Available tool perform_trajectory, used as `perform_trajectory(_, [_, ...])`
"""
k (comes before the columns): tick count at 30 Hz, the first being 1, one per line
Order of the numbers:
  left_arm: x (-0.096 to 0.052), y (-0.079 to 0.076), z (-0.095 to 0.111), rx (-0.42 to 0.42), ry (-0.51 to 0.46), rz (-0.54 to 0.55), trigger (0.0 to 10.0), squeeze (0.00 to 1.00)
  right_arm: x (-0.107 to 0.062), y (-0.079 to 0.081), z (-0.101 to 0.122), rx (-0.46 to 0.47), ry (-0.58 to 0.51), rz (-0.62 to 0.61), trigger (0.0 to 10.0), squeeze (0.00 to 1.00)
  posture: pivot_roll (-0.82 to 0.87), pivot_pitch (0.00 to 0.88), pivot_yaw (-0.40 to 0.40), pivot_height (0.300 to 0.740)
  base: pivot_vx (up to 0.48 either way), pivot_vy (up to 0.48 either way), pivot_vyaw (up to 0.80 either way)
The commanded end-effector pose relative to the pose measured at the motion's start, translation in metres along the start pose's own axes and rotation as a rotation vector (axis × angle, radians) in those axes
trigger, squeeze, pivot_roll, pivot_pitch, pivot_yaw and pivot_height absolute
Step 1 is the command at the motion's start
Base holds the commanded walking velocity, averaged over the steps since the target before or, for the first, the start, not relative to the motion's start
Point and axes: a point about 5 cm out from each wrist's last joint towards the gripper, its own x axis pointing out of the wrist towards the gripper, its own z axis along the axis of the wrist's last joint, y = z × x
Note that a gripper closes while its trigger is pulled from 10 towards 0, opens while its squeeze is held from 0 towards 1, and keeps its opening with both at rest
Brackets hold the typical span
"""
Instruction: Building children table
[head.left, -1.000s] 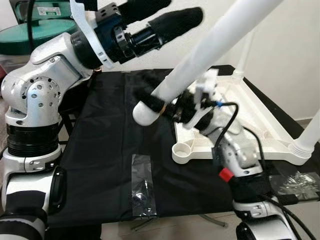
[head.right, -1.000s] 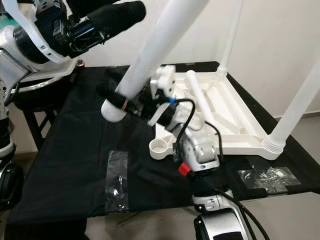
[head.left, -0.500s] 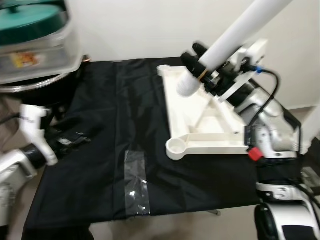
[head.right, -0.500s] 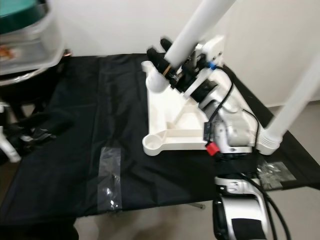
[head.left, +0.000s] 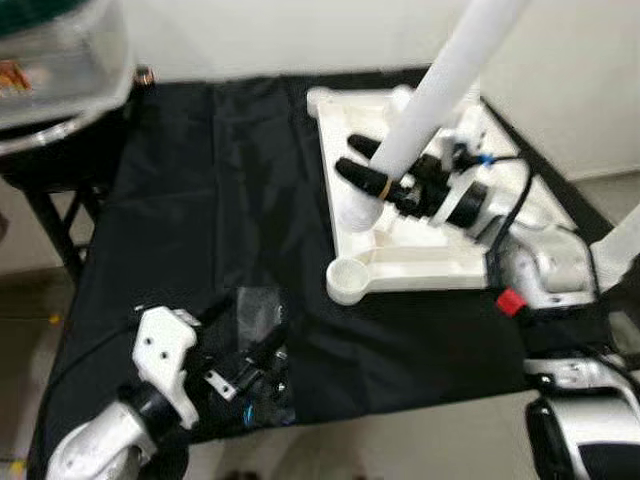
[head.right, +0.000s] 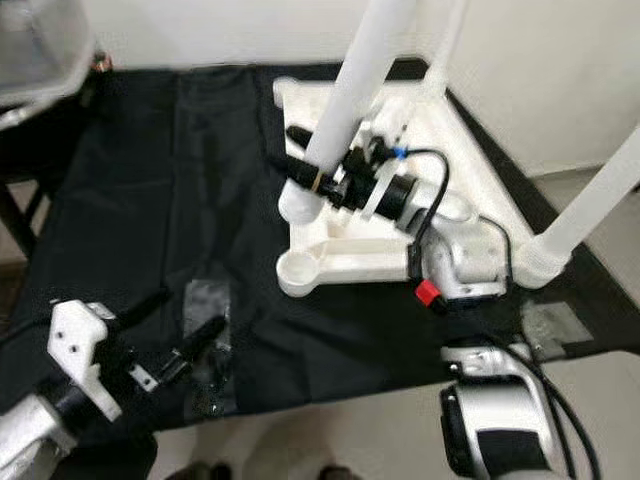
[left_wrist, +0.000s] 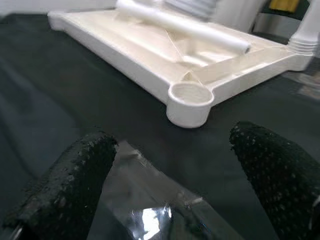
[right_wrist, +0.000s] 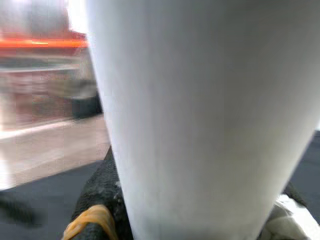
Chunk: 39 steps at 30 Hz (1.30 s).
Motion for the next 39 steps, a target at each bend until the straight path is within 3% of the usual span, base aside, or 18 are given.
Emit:
perform_trajectory(1, [-0.007,-0.004,-0.004,0.028,0.008,0.043,10.0,0.0,-0.001,0.014,0.004,0.04,-0.022,0.162,10.0,0.0,0.02,0.317,-0.014,0.74,0.0,0.0,0.0])
perform_trajectory(2, [-0.008,-0.008,-0.006,0.048,-0.001,0.069,10.0,0.0,-0.003,0.023,0.003,0.07,-0.012,0.277,10.0,0.0,0.02,0.328,-0.017,0.74,0.0,0.0,0.0])
perform_trajectory(5, [-0.004,-0.011,-0.005,0.09,-0.025,0.096,10.0,0.0,-0.006,0.028,-0.002,0.007,-0.003,0.369,10.0,0.0,0.03,0.336,-0.018,0.74,0.0,0.0,0.0])
perform_trajectory(11, [-0.002,-0.011,-0.002,0.128,-0.043,0.101,10.0,0.0,0.009,0.009,-0.015,-0.084,0.13,0.316,10.0,0.0,0.05,0.363,-0.003,0.74,0.0,0.0,0.0])
perform_trajectory(16, [-0.001,-0.014,0.0,0.149,-0.044,0.084,10.0,0.0,0.018,0.011,-0.012,-0.149,0.156,0.399,10.0,0.0,0.05,0.371,-0.006,0.74,0.0,0.0,0.0])
perform_trajectory(25, [0.0,-0.017,0.001,0.204,-0.053,0.107,10.0,0.0,0.02,0.012,-0.01,-0.131,0.194,0.502,10.0,0.0,0.05,0.397,-0.02,0.74,0.0,0.0,0.0])
perform_trajectory(27, [0.002,-0.019,0.001,0.229,-0.062,0.119,10.0,0.0,0.019,0.014,-0.01,-0.113,0.229,0.596,10.0,0.0,0.04,0.412,-0.029,0.74,0.0,0.0,0.0])
perform_trajectory(30, [0.003,-0.02,0.002,0.25,-0.069,0.131,10.0,0.0,0.017,0.011,-0.006,-0.126,0.281,0.644,10.0,0.0,0.03,0.428,-0.036,0.74,0.0,0.0,0.0])
perform_trajectory(39, [0.004,-0.022,0.004,0.273,-0.078,0.14,10.0,0.0,0.017,0.003,0.004,-0.147,0.302,0.637,10.0,0.0,0.02,0.437,-0.042,0.74,0.0,0.0,0.0])
